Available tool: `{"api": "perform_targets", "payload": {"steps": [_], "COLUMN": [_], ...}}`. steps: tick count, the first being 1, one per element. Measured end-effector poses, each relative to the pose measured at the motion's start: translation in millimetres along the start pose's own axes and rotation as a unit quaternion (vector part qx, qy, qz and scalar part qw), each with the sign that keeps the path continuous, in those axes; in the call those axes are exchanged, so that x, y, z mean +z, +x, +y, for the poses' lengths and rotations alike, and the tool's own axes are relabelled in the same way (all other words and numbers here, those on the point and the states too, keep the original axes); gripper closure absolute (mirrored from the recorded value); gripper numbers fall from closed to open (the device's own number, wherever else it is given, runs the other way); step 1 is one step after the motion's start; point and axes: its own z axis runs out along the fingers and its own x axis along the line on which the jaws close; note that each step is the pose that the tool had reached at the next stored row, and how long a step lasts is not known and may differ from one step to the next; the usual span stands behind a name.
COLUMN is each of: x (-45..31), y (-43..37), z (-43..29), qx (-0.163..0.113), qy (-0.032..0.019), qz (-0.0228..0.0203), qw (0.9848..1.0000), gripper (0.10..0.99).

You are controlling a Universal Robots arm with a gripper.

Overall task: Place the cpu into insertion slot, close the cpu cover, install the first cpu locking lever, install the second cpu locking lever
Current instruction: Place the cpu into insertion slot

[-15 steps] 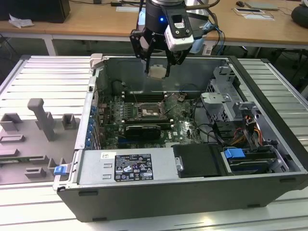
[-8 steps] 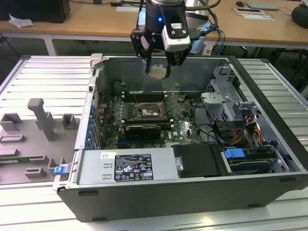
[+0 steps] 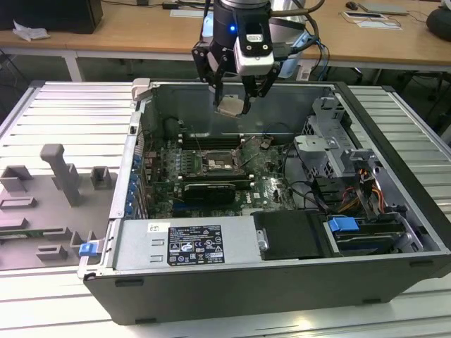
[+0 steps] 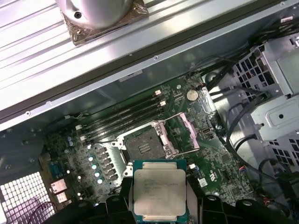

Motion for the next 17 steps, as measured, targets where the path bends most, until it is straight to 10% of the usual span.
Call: {"api": "perform_targets", "payload": {"steps": [17], "x": [1.1], "y": [0.1], "z": [0.2], "qx": [0.094], "qy": [-0.0018], "qz": [-0.0085], "qw": [0.9955], "gripper": [0.545]}}
